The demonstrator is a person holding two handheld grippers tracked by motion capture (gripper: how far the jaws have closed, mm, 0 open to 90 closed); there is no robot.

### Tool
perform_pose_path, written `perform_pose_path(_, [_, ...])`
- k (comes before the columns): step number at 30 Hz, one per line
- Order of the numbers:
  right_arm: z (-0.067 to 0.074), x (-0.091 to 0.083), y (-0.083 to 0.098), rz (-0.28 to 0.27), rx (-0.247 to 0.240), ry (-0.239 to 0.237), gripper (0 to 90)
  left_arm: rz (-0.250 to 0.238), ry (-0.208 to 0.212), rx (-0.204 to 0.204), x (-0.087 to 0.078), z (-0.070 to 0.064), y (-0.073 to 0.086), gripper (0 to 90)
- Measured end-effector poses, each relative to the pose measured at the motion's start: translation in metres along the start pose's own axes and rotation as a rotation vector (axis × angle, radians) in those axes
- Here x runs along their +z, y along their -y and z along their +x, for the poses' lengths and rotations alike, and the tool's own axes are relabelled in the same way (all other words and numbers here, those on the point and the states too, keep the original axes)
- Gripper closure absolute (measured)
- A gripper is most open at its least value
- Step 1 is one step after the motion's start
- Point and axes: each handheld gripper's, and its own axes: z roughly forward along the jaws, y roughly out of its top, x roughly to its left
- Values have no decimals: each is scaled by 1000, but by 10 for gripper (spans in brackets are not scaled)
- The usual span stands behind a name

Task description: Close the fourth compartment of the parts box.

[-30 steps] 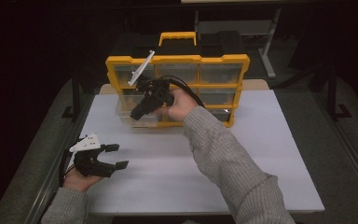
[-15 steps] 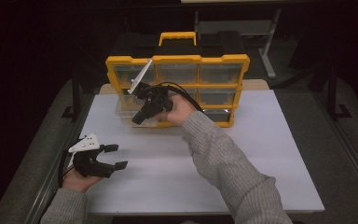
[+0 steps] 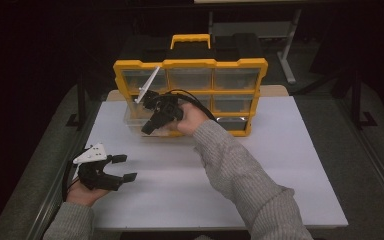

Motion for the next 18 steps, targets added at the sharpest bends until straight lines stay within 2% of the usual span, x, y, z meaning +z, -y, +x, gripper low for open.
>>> perform_pose_path(6, [-2,-1,1,-4,-6,10,889,2,-2,2,0,1,0,216])
perform_pose_path(13, [-3,2,0,2,-5,7,890,-6,-2,-15,-1,1,1,216])
perform_pose_path(18, [-3,3,-1,7,-5,8,890,-3,-3,-9,-2,1,1,216])
